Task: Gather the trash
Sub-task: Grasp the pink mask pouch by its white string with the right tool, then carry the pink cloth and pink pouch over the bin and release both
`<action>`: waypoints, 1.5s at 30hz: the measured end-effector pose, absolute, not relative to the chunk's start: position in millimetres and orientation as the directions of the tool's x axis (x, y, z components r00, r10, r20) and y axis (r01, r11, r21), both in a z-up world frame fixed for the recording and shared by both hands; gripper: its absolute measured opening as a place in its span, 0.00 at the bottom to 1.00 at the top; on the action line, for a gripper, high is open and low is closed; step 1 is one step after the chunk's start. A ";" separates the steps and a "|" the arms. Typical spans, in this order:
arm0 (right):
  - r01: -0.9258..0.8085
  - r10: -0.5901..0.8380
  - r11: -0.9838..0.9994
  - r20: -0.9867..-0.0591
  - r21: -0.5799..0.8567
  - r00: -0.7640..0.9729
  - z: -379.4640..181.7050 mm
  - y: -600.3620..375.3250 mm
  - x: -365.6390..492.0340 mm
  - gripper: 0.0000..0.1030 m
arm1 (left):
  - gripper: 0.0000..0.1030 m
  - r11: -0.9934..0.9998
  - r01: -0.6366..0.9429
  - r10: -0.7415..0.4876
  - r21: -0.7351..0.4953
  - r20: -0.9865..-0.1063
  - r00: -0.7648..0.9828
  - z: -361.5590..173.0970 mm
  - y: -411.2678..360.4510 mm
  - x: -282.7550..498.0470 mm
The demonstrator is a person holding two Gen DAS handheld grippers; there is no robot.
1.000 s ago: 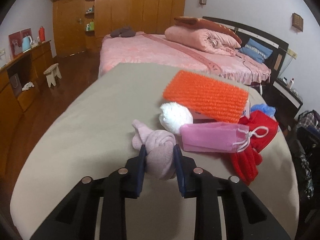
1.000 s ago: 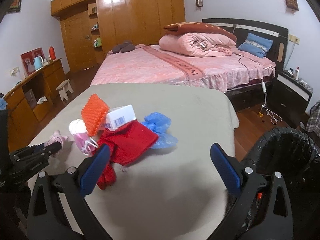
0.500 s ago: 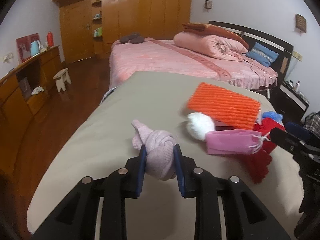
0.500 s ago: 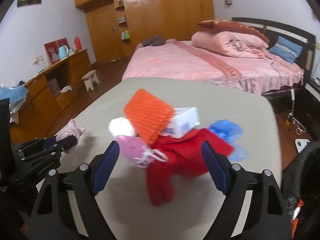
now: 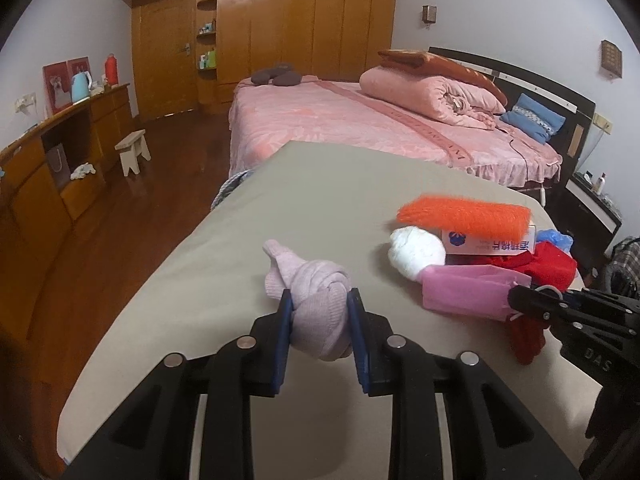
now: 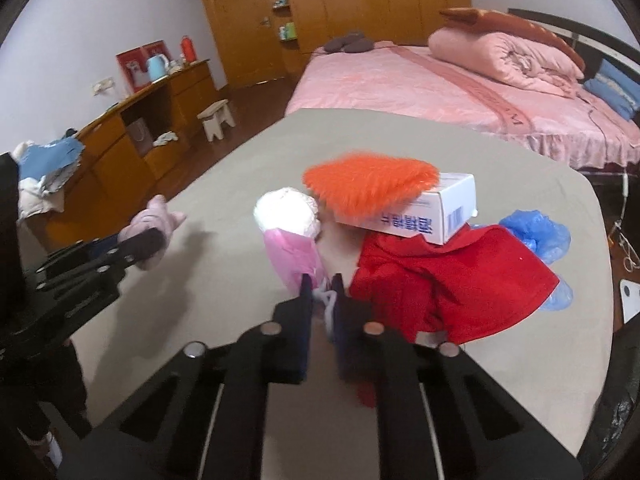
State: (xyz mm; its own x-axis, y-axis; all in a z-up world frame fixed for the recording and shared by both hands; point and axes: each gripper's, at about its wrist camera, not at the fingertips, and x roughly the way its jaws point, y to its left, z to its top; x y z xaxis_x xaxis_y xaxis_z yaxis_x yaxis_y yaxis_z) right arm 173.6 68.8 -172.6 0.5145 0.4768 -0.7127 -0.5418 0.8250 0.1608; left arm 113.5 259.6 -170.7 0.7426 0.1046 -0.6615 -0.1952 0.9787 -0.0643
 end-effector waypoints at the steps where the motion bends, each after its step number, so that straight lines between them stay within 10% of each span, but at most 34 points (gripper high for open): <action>1: -0.546 0.481 0.822 -0.710 0.161 0.515 -170.3 67.5 171.1 0.07 | 0.26 0.979 -0.193 0.104 -0.063 -0.660 0.744 -169.9 258.5 112.0; 45: -0.168 0.232 0.972 -0.571 0.164 0.787 -83.0 -177.2 77.2 0.07 | 0.26 0.960 0.263 -0.273 -0.098 -0.545 0.793 -90.5 25.3 93.7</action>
State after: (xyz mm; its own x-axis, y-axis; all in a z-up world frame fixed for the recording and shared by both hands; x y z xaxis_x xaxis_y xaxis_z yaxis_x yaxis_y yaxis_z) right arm 77.2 -177.2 -83.0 0.7875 0.2325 -0.5708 -0.1680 0.9720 0.1641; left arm 93.7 25.3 -90.5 0.7927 -0.2731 -0.5450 0.2631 0.9597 -0.0982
